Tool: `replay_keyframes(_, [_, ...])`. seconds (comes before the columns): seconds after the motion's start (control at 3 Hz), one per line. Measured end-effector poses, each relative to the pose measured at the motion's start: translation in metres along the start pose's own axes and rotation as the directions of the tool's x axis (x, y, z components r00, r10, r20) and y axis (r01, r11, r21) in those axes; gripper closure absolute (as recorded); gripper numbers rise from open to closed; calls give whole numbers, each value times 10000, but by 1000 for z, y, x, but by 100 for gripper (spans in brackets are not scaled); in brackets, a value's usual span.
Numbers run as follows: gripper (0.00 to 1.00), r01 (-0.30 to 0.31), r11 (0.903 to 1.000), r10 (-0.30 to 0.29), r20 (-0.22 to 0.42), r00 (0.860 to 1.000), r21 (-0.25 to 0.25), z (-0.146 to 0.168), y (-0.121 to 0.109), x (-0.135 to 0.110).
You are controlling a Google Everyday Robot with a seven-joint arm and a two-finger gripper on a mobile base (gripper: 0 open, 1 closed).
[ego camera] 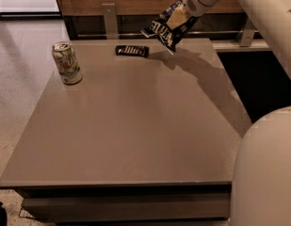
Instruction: Move blue chip bag near rxbar chocolate
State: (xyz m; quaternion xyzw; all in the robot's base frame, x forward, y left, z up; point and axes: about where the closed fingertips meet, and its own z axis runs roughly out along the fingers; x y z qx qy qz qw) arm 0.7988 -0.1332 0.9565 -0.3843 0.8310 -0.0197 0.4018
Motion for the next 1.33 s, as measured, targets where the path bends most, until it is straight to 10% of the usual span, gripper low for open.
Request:
replay_keyframes(1.0, [0,28,9999,-30,-96,9999,-160,12,7,2])
replay_keyframes(1.33, [0,28,9999,-30,-97,9999,-161,12,7,2])
